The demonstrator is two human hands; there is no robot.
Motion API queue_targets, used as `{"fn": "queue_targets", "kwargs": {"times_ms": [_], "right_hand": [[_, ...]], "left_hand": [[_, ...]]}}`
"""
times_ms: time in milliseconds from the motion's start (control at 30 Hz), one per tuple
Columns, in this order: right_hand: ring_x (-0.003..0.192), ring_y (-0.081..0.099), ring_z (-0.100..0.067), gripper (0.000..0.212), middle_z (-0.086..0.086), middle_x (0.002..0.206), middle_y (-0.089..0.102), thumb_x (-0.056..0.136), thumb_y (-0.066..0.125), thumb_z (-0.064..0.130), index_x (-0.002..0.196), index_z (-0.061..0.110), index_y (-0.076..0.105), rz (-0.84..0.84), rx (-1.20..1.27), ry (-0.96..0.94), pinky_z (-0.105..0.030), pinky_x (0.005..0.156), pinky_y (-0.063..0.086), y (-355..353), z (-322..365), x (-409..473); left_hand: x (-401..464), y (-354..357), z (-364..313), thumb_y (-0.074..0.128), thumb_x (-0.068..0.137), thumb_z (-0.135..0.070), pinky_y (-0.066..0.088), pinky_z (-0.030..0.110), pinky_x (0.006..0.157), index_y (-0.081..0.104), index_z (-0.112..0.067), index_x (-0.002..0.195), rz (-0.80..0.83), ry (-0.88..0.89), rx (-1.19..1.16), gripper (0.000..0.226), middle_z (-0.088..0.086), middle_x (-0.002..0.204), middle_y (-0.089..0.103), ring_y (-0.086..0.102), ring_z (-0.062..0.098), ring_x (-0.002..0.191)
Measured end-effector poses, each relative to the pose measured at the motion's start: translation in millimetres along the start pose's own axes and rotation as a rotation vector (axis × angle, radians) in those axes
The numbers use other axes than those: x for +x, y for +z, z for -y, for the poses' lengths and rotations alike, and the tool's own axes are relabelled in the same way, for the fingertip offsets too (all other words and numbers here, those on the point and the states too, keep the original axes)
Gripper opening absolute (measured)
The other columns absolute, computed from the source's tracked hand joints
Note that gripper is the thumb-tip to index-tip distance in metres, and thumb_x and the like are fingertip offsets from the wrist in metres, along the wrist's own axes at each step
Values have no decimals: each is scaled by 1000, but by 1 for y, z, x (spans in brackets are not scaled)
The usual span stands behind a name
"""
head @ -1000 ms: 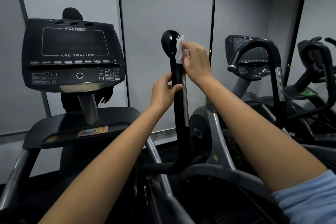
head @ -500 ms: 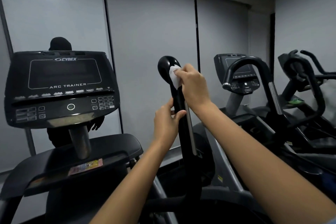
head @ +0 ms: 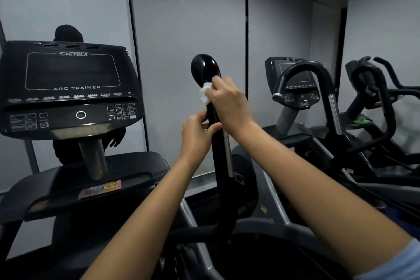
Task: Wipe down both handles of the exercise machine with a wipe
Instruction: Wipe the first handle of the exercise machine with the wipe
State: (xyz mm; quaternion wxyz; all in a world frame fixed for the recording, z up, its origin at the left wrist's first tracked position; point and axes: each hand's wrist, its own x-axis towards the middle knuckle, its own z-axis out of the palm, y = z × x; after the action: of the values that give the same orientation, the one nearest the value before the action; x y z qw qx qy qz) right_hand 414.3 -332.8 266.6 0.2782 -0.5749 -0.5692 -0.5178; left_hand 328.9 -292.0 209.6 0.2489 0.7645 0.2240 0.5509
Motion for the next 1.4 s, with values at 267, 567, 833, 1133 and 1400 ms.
{"fn": "queue_targets", "kwargs": {"times_ms": [267,567,833,1133,1400], "right_hand": [[43,50,-14,26,7,53,53,39,87,23,47,27,62,44,-59,-102,-19,48,33,-2,-19,46],[54,52,-19,23,1,64,56,66,50,0,59,17,63,-259,-171,-326,-27,56,44,14,-24,-6],[48,51,-14,23,7,59,55,46,82,12,52,26,65,-87,-120,-149,-19,52,39,12,-23,59],[59,52,-23,12,-9,73,54,81,56,8,86,6,67,-173,445,13,-32,49,45,21,-31,-31],[68,63,-13,20,1,75,68,90,59,23,81,12,74,-223,946,564,-25,65,49,33,-35,32]], "left_hand": [[3,2,1,67,83,-8,54,37,91,64,-14,117,4,-72,-57,35,1,105,72,68,15,97],[5,2,3,71,81,-14,55,39,87,69,-11,102,-16,-72,10,22,1,98,73,69,13,93],[0,1,-5,68,84,-10,51,30,94,62,-11,121,1,-102,-61,37,-11,101,65,66,10,99],[1,1,-3,69,83,-13,52,38,93,65,-20,115,0,-120,-20,33,-1,102,73,69,12,95],[0,2,-2,68,83,-11,51,36,96,62,-18,120,-2,-144,-83,38,-5,105,70,67,12,99]]}}
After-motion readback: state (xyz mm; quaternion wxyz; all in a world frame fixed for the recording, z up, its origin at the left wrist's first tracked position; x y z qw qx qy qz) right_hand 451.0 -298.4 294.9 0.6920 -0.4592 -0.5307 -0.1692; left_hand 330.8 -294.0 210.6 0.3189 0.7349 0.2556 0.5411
